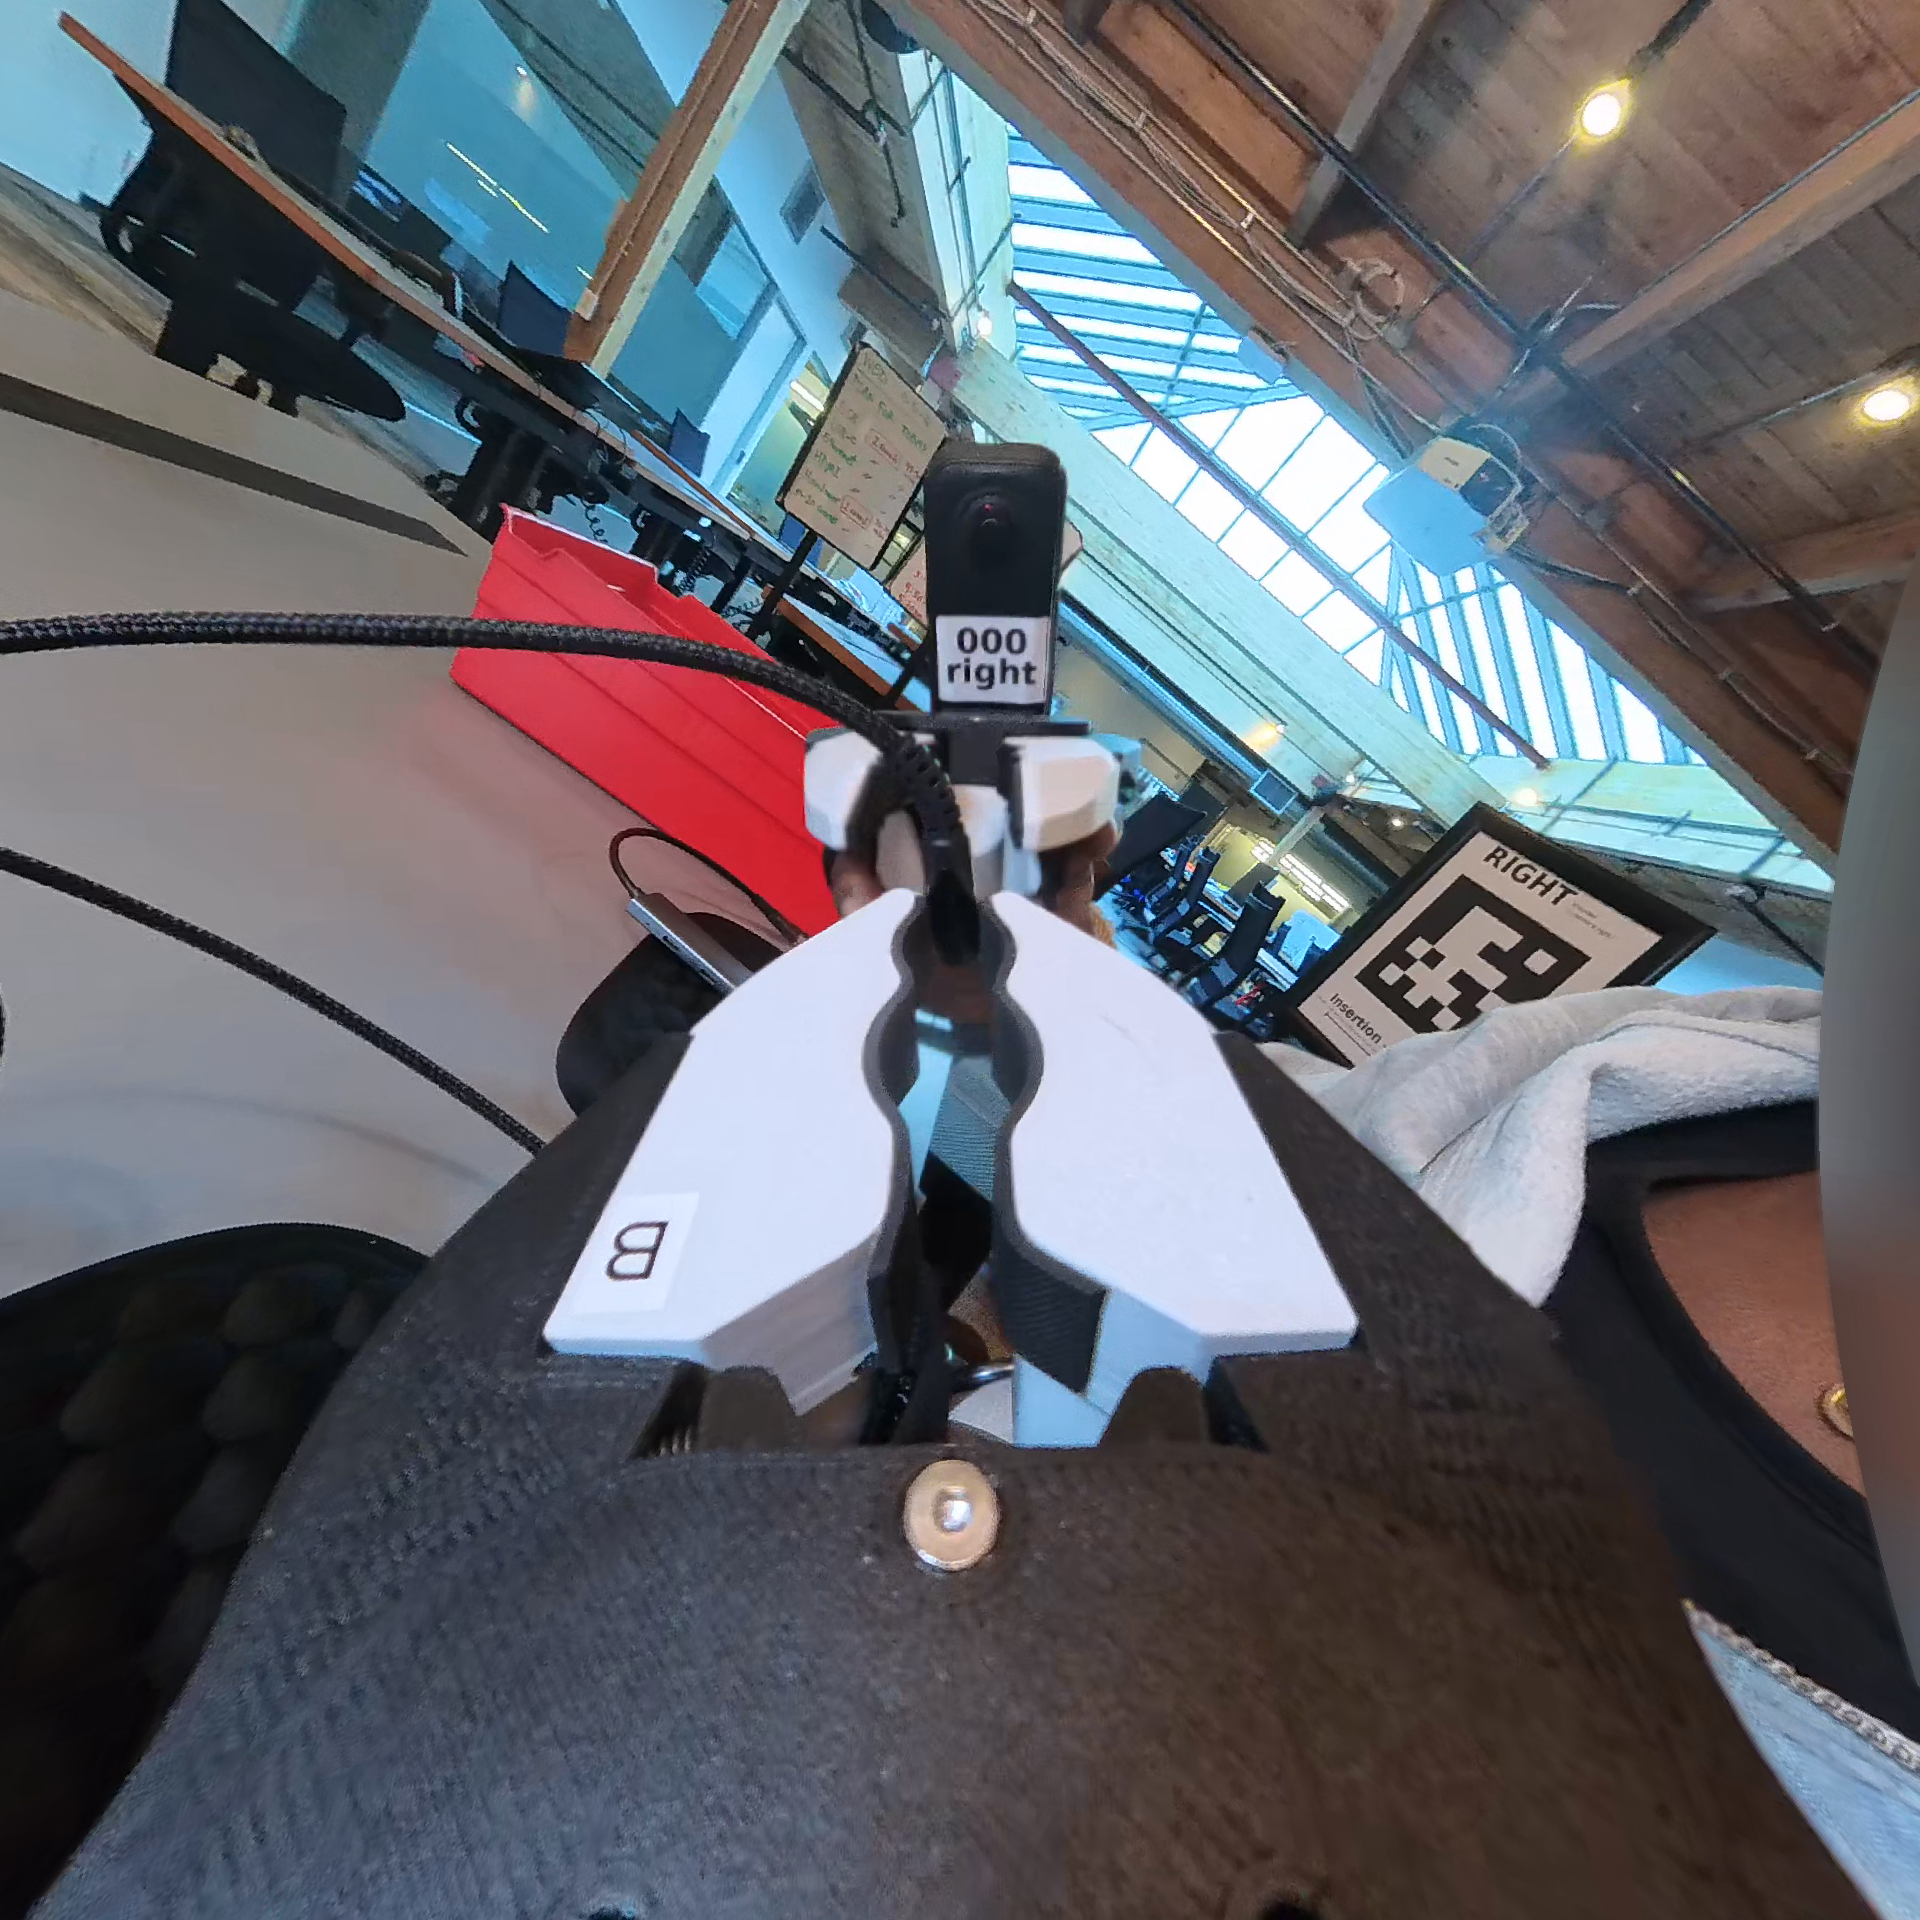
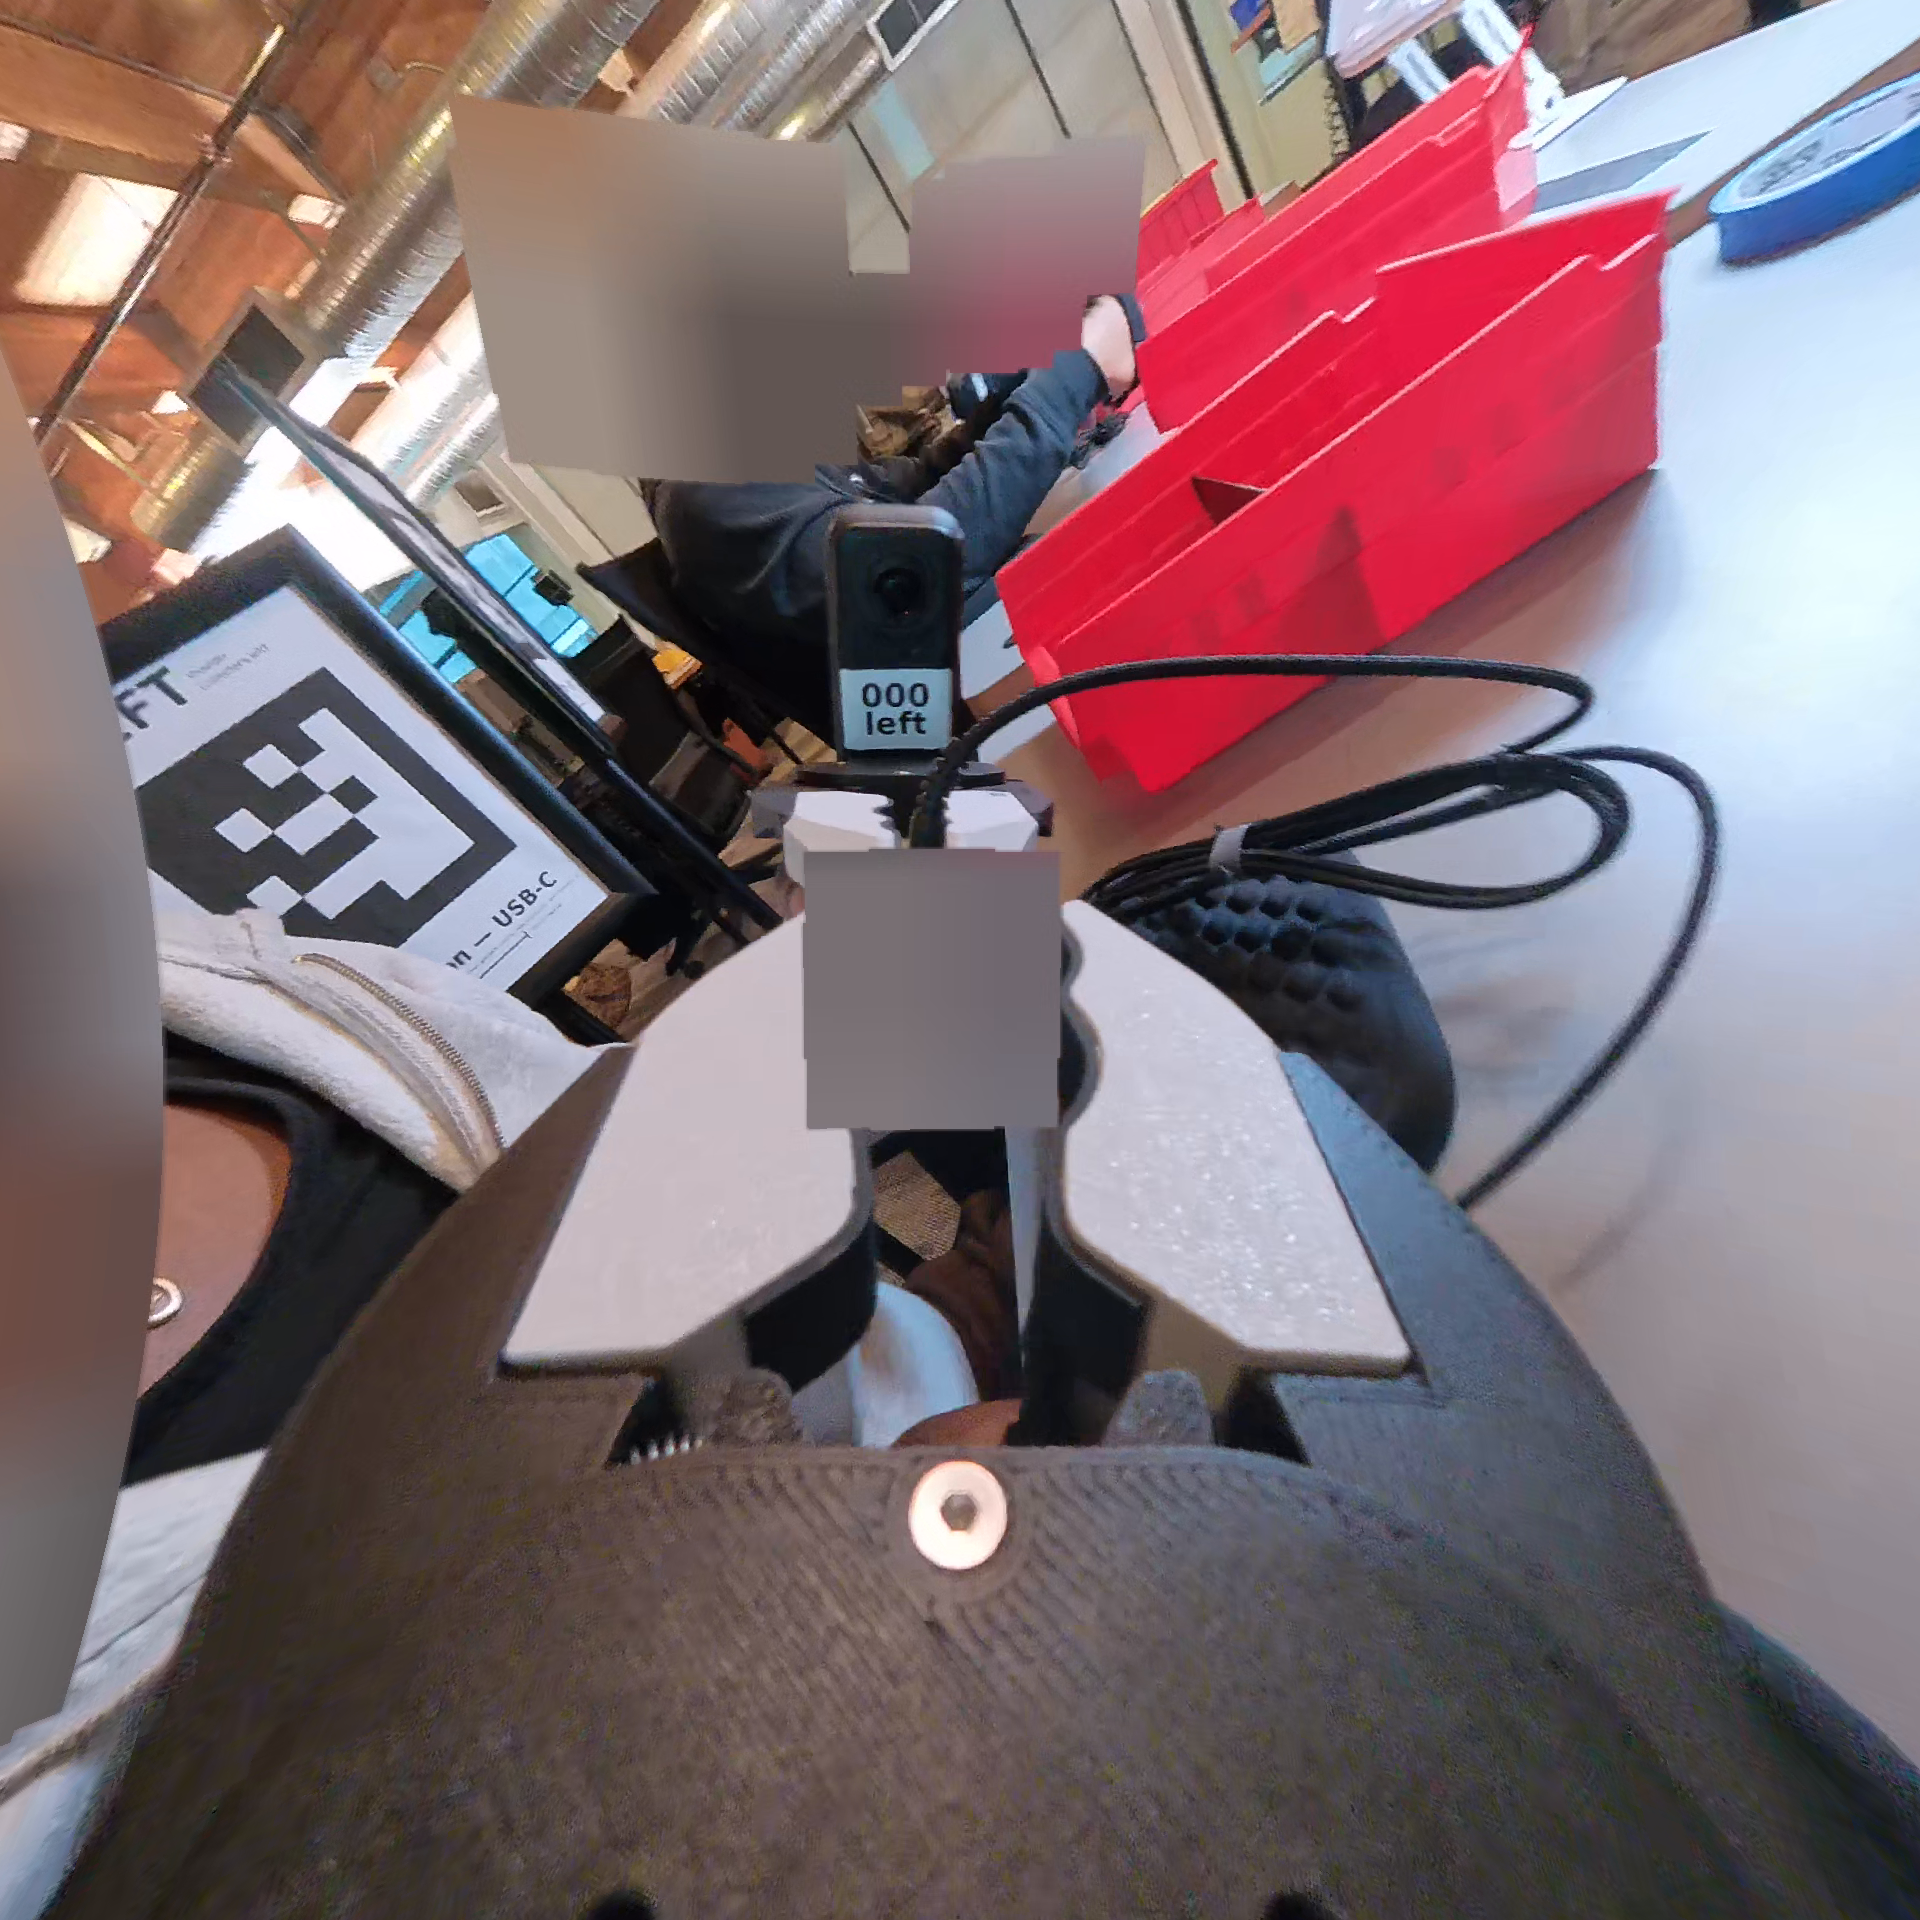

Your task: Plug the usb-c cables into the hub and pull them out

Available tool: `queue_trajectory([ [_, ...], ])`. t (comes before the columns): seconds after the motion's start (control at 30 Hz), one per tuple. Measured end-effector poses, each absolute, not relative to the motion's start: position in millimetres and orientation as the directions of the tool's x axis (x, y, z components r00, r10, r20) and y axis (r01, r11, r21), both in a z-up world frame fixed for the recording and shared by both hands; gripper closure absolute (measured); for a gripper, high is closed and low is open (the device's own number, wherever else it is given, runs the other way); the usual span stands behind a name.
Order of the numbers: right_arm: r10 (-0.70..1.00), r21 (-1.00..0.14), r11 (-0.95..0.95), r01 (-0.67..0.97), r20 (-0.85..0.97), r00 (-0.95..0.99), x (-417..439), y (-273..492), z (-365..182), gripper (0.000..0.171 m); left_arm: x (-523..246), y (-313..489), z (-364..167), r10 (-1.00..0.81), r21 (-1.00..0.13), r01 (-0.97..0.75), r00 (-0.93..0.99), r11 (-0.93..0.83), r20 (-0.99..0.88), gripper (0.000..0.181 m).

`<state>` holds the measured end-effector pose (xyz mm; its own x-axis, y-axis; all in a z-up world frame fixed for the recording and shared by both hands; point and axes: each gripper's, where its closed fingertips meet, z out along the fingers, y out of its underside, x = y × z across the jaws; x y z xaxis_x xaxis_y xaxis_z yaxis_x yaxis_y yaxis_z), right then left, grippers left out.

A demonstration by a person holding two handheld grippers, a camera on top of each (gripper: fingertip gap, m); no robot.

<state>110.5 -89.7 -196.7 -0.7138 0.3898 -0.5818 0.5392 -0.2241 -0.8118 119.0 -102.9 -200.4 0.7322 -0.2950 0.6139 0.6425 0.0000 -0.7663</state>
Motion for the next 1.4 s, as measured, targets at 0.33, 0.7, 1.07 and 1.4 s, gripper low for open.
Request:
queue_trajectory([
  [0.33, 0.596, -0.585, -0.532, 0.612, -0.772, -0.221, 141.9, 61.8, -246.2, 0.115, 121.7, -101.6, -214.7, -0.286, -0.777, 0.629, 0.740, -0.024, 0.608, 0.172],
  [0.7, 0.604, -0.279, -0.488, 0.827, -0.792, 0.090, 142.9, 83.0, -306.7, 0.109, 127.7, -100.4, -217.5, -0.308, -0.786, 0.617, 0.741, -0.040, 0.596, 0.172],
  [1.07, 0.781, -0.321, -0.435, 0.842, -0.600, 0.175, 132.3, 77.9, -331.6, 0.150, 132.1, -109.3, -215.0, -0.359, -0.770, 0.638, 0.715, -0.015, 0.600, 0.171],
  [1.4, 0.858, -0.511, 0.514, 0.689, 0.315, -0.407, 125.1, 37.0, -283.3, 0.153, 122.2, -114.0, -212.7, -0.342, -0.759, 0.651, 0.719, 0.028, 0.604, 0.171],
])
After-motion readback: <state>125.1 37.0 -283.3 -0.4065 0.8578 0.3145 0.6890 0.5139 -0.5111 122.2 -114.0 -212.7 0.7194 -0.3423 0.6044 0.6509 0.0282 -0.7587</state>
